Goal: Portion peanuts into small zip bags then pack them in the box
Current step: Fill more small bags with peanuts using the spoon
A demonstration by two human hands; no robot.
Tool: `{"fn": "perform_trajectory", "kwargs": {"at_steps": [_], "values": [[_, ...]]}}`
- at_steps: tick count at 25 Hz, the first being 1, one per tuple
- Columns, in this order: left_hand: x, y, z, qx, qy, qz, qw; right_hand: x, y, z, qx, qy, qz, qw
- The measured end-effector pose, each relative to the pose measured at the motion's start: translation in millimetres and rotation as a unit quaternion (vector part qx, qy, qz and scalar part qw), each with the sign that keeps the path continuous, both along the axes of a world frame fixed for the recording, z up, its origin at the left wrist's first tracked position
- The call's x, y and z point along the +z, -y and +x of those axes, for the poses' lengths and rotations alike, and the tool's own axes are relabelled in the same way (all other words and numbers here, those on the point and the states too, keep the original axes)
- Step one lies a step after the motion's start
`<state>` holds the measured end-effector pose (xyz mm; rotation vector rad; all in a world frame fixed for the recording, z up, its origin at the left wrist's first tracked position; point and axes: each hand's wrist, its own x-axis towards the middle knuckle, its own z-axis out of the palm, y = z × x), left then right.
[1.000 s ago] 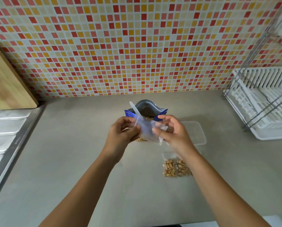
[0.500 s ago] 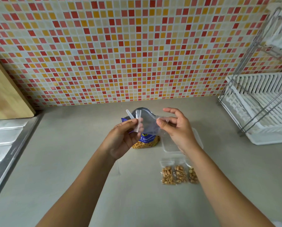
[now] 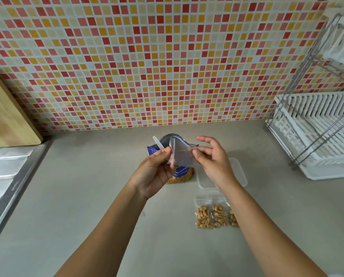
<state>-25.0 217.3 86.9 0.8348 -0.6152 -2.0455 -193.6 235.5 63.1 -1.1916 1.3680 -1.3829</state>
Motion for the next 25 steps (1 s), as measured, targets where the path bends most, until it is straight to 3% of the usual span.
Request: {"fn": "perform_trajectory", "kwargs": {"at_steps": [4,10,13,15,16,18,20,22,25], "values": [[1.7,1.6,5.7,0.029,0.162,-0.11,0.98,0.7,-2.6,-7.6,-0.021,-0.015,0.014,1.0],[3.9,-0.8,7.9,0.015,0.155,-0.161,0.975,2.7,-5.9,-5.9,0.026,-0.017,0.033,0.999],[0.8,-0.8,9.8,0.013,0.185,-0.172,0.967,5.7,-7.6,-4.1,0.049,0.141,0.055,0.987],[-1.7,-0.1,10.4,0.021,0.256,-0.211,0.943,6.7,-10.0,-9.1,0.066,0.264,0.05,0.961],[-2.4,0.7,11.2,0.026,0.292,-0.229,0.928,7.0,-11.2,-11.7,0.085,0.276,0.044,0.956],[-2.4,2.2,13.9,0.032,0.335,-0.242,0.91,7.0,-12.5,-11.5,0.097,0.193,0.035,0.976],[-1.4,3.0,16.3,0.019,0.316,-0.221,0.922,4.9,-11.8,-8.2,0.045,0.078,0.03,0.996],[-1.3,2.0,17.0,-0.011,0.23,-0.186,0.955,3.2,-10.1,-5.8,-0.004,0.059,0.032,0.998],[-5.3,1.0,12.9,-0.02,0.103,-0.13,0.986,1.9,-8.5,0.2,0.019,0.059,0.066,0.996]]}}
